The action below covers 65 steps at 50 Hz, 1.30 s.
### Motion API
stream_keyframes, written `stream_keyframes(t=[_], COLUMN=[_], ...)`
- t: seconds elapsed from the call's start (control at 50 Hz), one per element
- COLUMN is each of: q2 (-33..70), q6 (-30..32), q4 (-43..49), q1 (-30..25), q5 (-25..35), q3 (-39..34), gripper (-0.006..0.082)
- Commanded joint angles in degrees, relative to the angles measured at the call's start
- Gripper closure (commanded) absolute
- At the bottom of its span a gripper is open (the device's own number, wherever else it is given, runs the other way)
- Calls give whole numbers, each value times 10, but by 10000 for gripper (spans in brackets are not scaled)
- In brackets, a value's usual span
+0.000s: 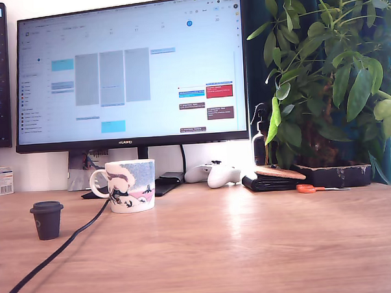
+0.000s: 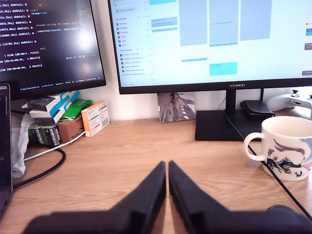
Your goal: Pick the grey coffee capsule and place it inside the blue coffee cup
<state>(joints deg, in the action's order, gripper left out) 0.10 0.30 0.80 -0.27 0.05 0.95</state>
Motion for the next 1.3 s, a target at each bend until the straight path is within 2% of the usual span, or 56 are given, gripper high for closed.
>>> stream_keyframes(t=[0.0, 0.18, 0.36, 0.6, 0.82, 1.0, 1.04, 1.08, 1.2, 1.24, 1.28], q2=[-8, -8, -8, 14, 122, 242, 266, 289, 358, 379, 400], q6=[-74, -80, -154, -198, -220, -209, -204, -193, -178, -178, -178], q4=[25, -9, -69, -1, 49, 52, 50, 46, 23, 15, 6], q1=[62, 61, 61, 61, 44, 3, -8, -18, -50, -59, -67], q5=[106, 106, 124, 235, 334, 339, 335, 333, 319, 309, 290], q3=[-24, -24, -22, 46, 97, 99, 99, 99, 100, 100, 100], gripper=[788, 788, 788, 788, 788, 769, 715, 613, 128, 37, 6])
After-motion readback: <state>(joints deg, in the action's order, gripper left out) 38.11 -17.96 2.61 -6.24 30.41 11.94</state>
